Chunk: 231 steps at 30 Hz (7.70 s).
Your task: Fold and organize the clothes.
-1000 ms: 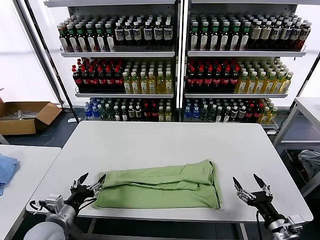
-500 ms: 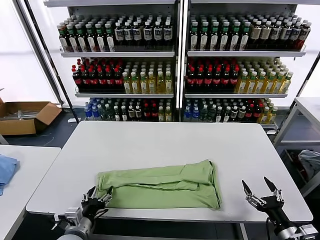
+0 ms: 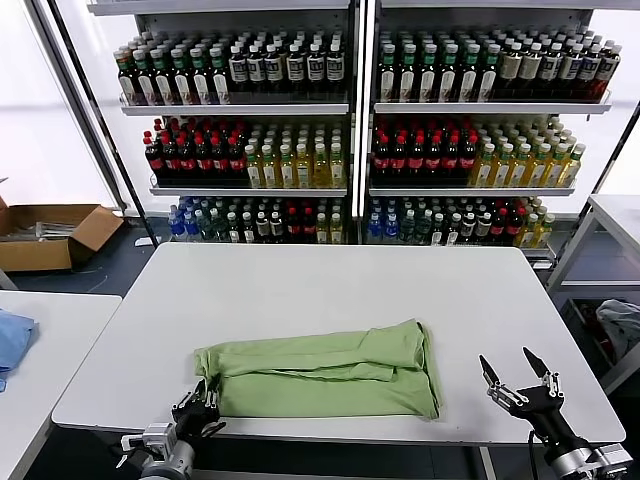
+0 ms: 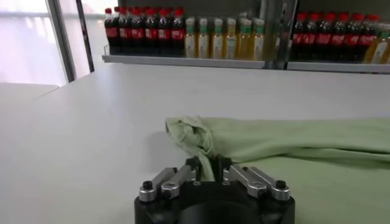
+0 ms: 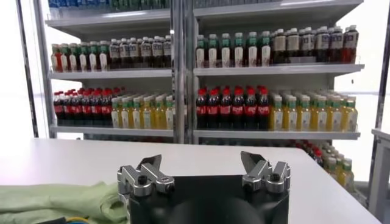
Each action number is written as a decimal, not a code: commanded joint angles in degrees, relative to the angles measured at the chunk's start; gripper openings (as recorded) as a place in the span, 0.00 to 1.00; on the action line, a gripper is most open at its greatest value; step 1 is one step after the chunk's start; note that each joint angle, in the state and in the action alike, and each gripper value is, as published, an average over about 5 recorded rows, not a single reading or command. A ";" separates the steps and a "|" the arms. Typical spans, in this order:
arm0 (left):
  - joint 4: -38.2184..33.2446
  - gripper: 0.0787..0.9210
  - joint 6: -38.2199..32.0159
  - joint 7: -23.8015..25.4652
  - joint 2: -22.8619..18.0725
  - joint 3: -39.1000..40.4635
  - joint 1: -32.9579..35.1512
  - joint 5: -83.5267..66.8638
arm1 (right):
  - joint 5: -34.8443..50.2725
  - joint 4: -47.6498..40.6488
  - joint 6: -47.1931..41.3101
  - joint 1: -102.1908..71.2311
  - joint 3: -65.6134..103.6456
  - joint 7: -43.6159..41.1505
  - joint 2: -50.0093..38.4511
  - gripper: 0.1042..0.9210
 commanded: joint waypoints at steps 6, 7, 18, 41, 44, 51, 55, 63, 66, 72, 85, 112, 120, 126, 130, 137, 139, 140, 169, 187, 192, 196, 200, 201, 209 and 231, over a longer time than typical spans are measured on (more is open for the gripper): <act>0.65 0.03 -2.20 2.70 2.90 -5.50 -0.57 1.02 | 0.45 0.22 0.23 0.77 -0.42 -0.06 -0.15 0.88; 0.58 0.03 -2.24 3.16 3.96 -6.89 -0.84 0.40 | 0.48 0.28 0.19 0.90 -0.45 -0.03 -0.17 0.88; 14.17 0.03 -2.82 10.66 22.36 -21.70 -10.77 -7.96 | 1.56 1.34 0.07 1.08 -0.34 -0.02 -0.93 0.88; -13.12 0.03 2.11 5.59 12.93 -5.43 -10.67 -11.68 | 0.94 3.94 -0.61 -1.57 1.90 -0.06 0.05 0.88; -12.67 0.03 2.01 5.16 10.56 -3.10 -10.95 -11.63 | 0.58 3.47 -0.37 -2.04 2.17 -0.17 0.62 0.88; -8.34 0.03 1.50 4.82 5.01 4.35 -11.03 -8.39 | -0.29 2.89 0.10 -2.80 1.73 -0.41 1.85 0.88; -4.58 0.03 1.23 3.47 0.95 8.15 -10.88 -8.67 | -0.56 2.71 0.09 -2.61 1.64 -0.40 2.17 0.88; -0.03 0.04 -0.09 2.74 -6.51 12.62 -12.57 -8.31 | -0.89 1.63 0.31 -2.45 0.79 -0.73 2.48 0.88; -0.07 0.06 0.72 3.11 -7.11 13.86 -11.79 -7.14 | -0.96 1.29 0.31 -1.96 0.57 -0.73 2.36 0.88; -1.24 0.14 1.39 2.54 -7.92 15.24 -10.14 -6.39 | -0.84 1.23 0.08 -0.90 -0.16 -0.57 2.26 0.88; -14.68 0.58 1.99 4.83 -5.82 15.22 -2.21 -8.37 | -0.27 1.35 0.22 -1.19 0.69 -0.68 2.42 0.88; 16.79 0.88 -1.74 7.94 11.06 -4.19 -17.28 -14.50 | -0.62 1.73 1.41 -3.22 -0.16 -0.86 3.47 0.88; 18.17 0.88 -0.84 8.50 8.15 -2.38 -16.71 -13.90 | -0.40 1.74 1.42 -3.16 0.20 -0.87 3.03 0.88; 16.82 0.88 -0.37 8.47 6.32 -1.79 -16.02 -14.04 | -0.30 1.84 1.21 -2.45 -0.03 -0.83 2.74 0.88; 15.64 0.88 -0.33 8.72 5.64 -1.23 -15.73 -14.26 | -0.28 1.85 1.17 -2.24 -0.23 -0.83 2.69 0.88; 14.68 0.75 -0.22 9.37 4.96 0.19 -15.24 -14.24 | -0.02 1.80 1.33 -2.45 -0.03 -0.86 2.61 0.88; 14.65 0.68 -0.16 9.46 4.92 0.32 -15.16 -14.19 | 0.15 1.74 1.40 -2.51 0.12 -0.87 2.51 0.88; 14.62 0.65 -0.15 9.50 4.93 0.34 -15.10 -14.16 | 0.23 1.71 1.44 -2.53 0.19 -0.87 2.45 0.88; 11.49 0.07 -1.74 4.69 19.77 -31.03 -9.18 -28.69 | 1.35 1.09 1.59 -0.17 -1.26 -0.91 2.32 0.88; -8.30 0.07 2.40 -6.32 2.24 -10.44 -12.26 -15.42 | 1.05 1.39 2.87 -2.52 0.10 -1.19 4.16 0.88; -11.21 0.07 4.23 -10.23 -9.06 0.50 -14.36 -13.03 | 0.10 2.34 2.63 -3.85 0.90 -1.19 5.38 0.88; -9.85 0.07 5.80 -12.83 -14.54 9.39 -17.53 -12.01 | -0.55 3.38 2.32 -5.09 2.11 -1.12 6.21 0.88; -3.98 0.07 6.98 -13.60 -17.35 15.03 -19.06 -11.38 | -0.79 4.42 2.26 -6.78 3.56 -1.07 6.88 0.88; -2.36 0.07 7.04 -13.72 -17.85 15.58 -19.52 -11.38 | -0.81 4.67 2.29 -7.17 3.90 -1.08 7.06 0.88; 3.16 0.07 5.86 -14.40 -17.58 16.49 -25.48 -15.86 | -1.86 6.14 1.89 -8.60 4.07 -0.84 8.28 0.88; -6.03 0.59 4.67 3.68 6.66 -0.35 -19.32 -22.09 | 9.96 -4.48 -21.72 31.14 -44.35 21.59 -3.06 0.88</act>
